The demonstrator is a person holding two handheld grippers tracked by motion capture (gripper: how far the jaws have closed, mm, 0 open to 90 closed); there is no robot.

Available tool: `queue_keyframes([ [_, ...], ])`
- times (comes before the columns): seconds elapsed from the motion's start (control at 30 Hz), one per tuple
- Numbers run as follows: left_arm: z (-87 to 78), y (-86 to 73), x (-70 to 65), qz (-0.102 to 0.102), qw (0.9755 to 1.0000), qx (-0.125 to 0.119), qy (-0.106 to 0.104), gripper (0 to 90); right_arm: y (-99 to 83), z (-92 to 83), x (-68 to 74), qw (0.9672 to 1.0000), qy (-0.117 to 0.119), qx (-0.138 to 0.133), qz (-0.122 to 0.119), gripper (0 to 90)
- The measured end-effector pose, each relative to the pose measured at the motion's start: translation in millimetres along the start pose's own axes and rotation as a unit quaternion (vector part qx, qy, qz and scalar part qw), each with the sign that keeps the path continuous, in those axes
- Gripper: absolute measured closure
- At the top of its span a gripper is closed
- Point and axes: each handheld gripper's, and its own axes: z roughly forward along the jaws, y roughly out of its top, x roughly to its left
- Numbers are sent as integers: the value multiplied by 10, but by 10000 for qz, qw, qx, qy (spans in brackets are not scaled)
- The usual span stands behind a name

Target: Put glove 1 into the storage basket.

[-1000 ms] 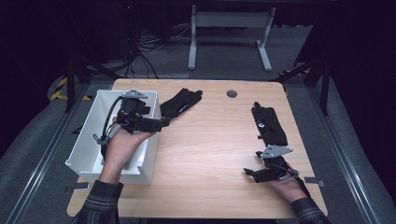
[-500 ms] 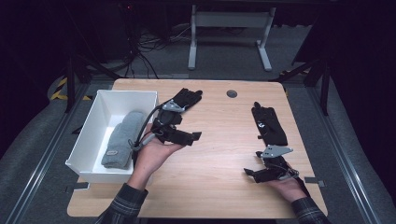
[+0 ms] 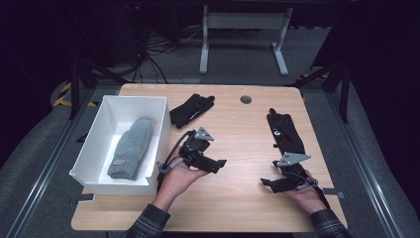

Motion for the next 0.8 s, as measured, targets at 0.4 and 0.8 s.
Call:
queue_keyframes([
  [0.4, 337, -424, 48, 144, 9997, 176, -57, 109, 80, -91, -123, 9997, -220, -51, 14, 211],
  [0.8, 447, -662, 60, 377, 9985, 386, -16, 34, 234, -151, -395, 9977, -471, -374, 303, 415],
])
